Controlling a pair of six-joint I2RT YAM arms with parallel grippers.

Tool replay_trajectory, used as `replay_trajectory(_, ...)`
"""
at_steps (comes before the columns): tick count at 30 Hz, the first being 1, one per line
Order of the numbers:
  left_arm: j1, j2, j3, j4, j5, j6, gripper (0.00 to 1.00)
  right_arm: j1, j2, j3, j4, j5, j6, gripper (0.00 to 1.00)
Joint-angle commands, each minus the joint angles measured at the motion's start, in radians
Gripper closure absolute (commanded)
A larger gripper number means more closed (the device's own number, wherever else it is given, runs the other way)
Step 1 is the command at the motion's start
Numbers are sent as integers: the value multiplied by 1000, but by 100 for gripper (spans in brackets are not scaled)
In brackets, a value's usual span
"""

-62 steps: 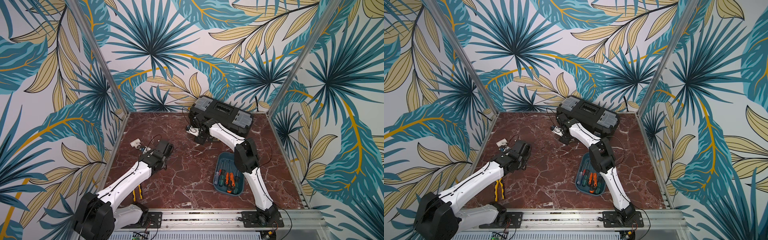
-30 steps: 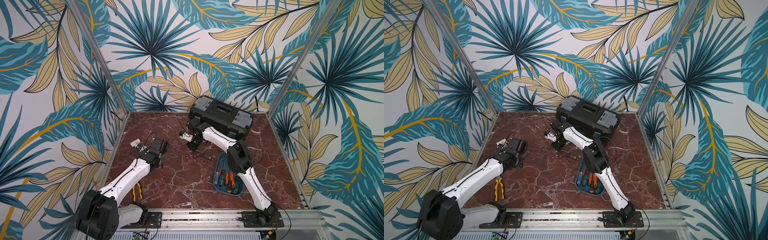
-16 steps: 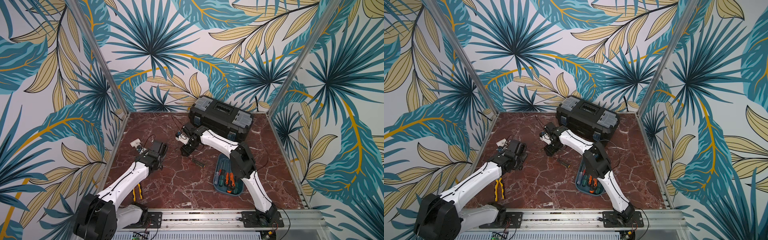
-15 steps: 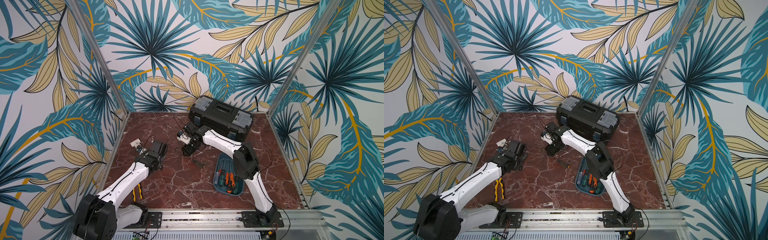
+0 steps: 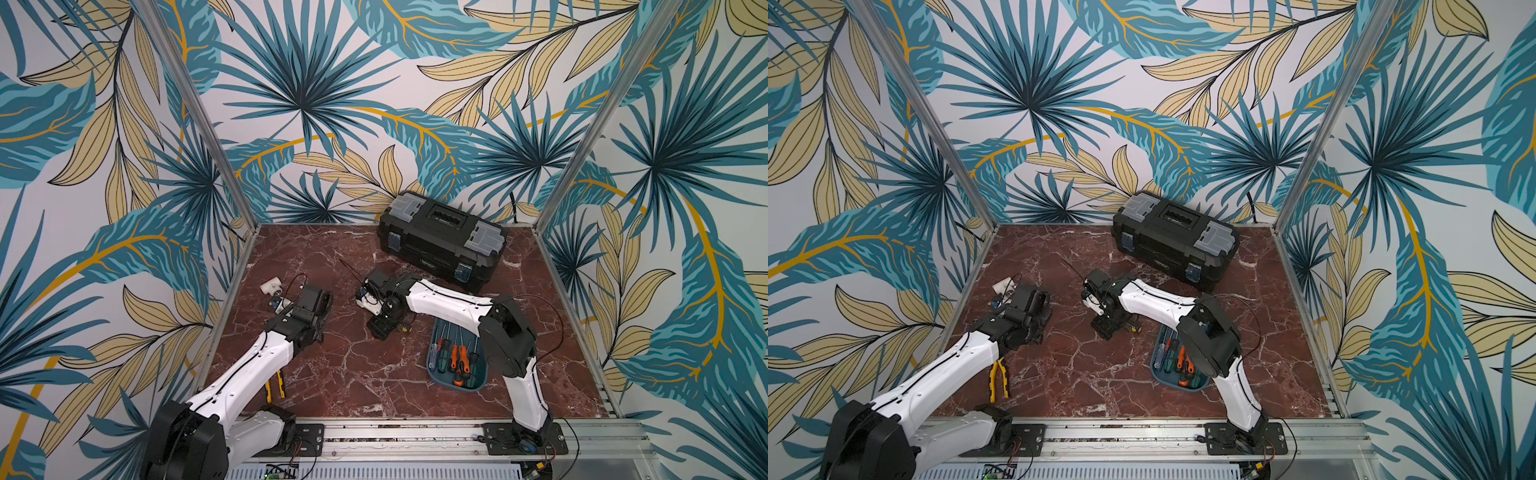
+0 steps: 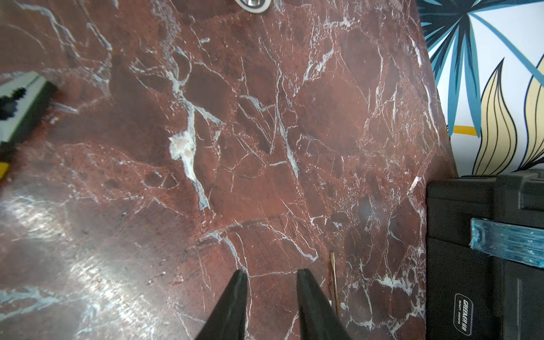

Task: Put the screwdriver on the desktop into the storage box
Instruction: Pick up the screwdriver from the center of the board.

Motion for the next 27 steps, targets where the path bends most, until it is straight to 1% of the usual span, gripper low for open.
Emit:
replay_trajectory(1,6,-43,-35,-30,-33,-14,67,-14,-10,-20,9,76,5,34)
replay_trajectory(6,6,-71,-47,-42,-37,-18,66,-15,-33,-31,8,122,-44,35)
replay_trajectory(12,6,-81,-52,-43,-36,-19,66,-16,-12,-27,7,148,-40,36)
replay_trajectory(18,6,-82,-45,-55,-37,-13,66,-21,27,-34,8,165,-3,45)
replay_trajectory(21,5,-85,-44,-59,-37,-13,66,-24,42,-36,10,167,-8,48)
replay_trajectory(24,5,-83,-42,-59,-34,-13,66,-27,62,-36,10,168,-7,53)
replay_trajectory(27,5,-84,-37,-62,-31,-10,66,-28,79,-37,11,177,-8,54)
